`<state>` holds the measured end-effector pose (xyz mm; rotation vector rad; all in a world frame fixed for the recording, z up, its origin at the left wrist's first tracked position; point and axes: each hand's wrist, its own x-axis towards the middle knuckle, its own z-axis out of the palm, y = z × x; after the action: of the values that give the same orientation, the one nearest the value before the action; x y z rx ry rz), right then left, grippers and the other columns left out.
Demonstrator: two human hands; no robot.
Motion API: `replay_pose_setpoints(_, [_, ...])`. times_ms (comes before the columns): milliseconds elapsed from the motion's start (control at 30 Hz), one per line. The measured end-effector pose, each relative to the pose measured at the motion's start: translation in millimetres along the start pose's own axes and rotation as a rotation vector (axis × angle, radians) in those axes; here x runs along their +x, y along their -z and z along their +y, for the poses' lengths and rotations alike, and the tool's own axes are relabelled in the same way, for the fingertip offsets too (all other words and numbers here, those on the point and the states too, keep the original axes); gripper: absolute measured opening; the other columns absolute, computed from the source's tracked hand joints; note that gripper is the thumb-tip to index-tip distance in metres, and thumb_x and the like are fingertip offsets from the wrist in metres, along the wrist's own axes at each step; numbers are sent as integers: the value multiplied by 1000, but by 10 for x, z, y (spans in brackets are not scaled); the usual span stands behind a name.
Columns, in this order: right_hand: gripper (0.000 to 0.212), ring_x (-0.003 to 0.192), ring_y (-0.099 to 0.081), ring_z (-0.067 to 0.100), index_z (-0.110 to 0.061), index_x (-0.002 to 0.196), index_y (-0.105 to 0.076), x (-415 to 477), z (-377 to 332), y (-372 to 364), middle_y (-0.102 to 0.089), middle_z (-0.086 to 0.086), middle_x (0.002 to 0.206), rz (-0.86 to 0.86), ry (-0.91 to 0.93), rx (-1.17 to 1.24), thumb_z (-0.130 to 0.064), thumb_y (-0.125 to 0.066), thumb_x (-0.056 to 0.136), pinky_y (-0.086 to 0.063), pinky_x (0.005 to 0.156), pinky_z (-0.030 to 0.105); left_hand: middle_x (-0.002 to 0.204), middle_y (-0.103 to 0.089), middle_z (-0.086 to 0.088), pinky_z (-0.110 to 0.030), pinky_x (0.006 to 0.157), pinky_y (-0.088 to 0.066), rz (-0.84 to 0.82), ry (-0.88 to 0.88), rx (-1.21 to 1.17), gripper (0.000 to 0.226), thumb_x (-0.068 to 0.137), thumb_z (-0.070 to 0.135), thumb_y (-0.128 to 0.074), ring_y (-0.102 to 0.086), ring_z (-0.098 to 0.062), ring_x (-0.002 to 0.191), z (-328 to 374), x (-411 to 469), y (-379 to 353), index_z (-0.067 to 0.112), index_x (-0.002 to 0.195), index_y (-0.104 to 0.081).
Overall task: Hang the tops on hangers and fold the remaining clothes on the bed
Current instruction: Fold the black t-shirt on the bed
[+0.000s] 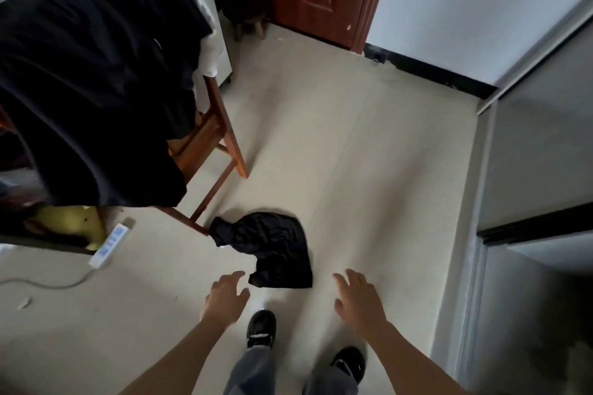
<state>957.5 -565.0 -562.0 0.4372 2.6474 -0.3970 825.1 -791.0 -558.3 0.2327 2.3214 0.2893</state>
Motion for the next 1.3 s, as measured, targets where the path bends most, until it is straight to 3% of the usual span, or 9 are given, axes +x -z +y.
replay_pose_setpoints(333, [62,68,-67,20,-19,83,-73,814,-605,-771,-68,4,82,-9,22,2,-34,-91,27,-50,45,27,143,-37,-2,-32,103,-35,-68,-2,139,45,98,31,-38,-35,-18,130,-675,888,6,25,142,-31])
replay_pose_setpoints(667, [62,75,-69,23,-18,84,-73,2058,-163,-2614,-69,7,87,-84,23,-39,-30,-91,26,-52,49,29,143,-35,0,-29,102,-33,-179,2,202,46,97,33,-42,-34,-19,130,-1111,2602,-1613,25,141,-31])
replay_pose_setpoints(733, [62,102,-63,30,-13,108,-66,2320,-4,-2984,-62,14,112,-146,27,-39,-33,-87,54,-54,72,38,143,-35,-1,-30,102,-34,-185,14,165,48,95,31,-46,-35,-20,129,-1206,3021,-1981,25,140,-34])
replay_pose_setpoints(800, [59,136,-31,30,-14,141,-35,2614,218,-3417,-31,13,147,-178,51,-59,-31,-58,89,-34,103,42,147,-30,-3,-34,105,-33,-190,29,120,57,92,32,-51,-32,-23,131,-1300,3454,-2330,24,144,-28])
replay_pose_setpoints(900, [74,144,-3,32,-22,150,-3,2952,438,-3857,4,12,157,-268,87,-102,-36,-49,94,-16,113,44,149,-21,-10,-41,105,-34,-195,68,14,83,85,36,-63,-30,-33,132,-1421,3902,-2706,25,149,-10])
replay_pose_setpoints(1000, [72,142,-10,36,-23,150,-7,3277,528,-4280,4,17,156,-312,87,-176,-28,-52,94,-22,111,45,131,-38,-17,-41,90,-45,-162,70,-108,90,80,22,-67,-47,-38,116,-1500,4212,-3078,21,149,-8])
replay_pose_setpoints(1133, [32,113,-49,30,-7,122,-49,3441,497,-4365,-44,16,129,-263,106,-27,-2,-44,91,-42,89,34,114,-62,-17,-34,79,-45,-36,144,-231,59,85,6,-52,-57,-35,104,-1456,4260,-3193,15,140,-36])
replay_pose_setpoints(1200, [25,102,-55,30,-3,112,-54,3374,497,-4245,-51,16,116,-232,93,53,0,-45,89,-43,79,34,107,-65,-15,-30,75,-43,-8,172,-267,38,85,5,-52,-58,-32,100,-1377,4140,-3028,8,123,-56])
replay_pose_setpoints(1300, [16,82,-58,32,0,95,-56,3144,432,-3837,-56,18,99,-66,66,165,1,-61,80,-35,60,32,90,-63,-11,-26,68,-38,40,187,-344,26,84,2,-51,-59,-30,90,-1264,3818,-2622,4,106,-65])
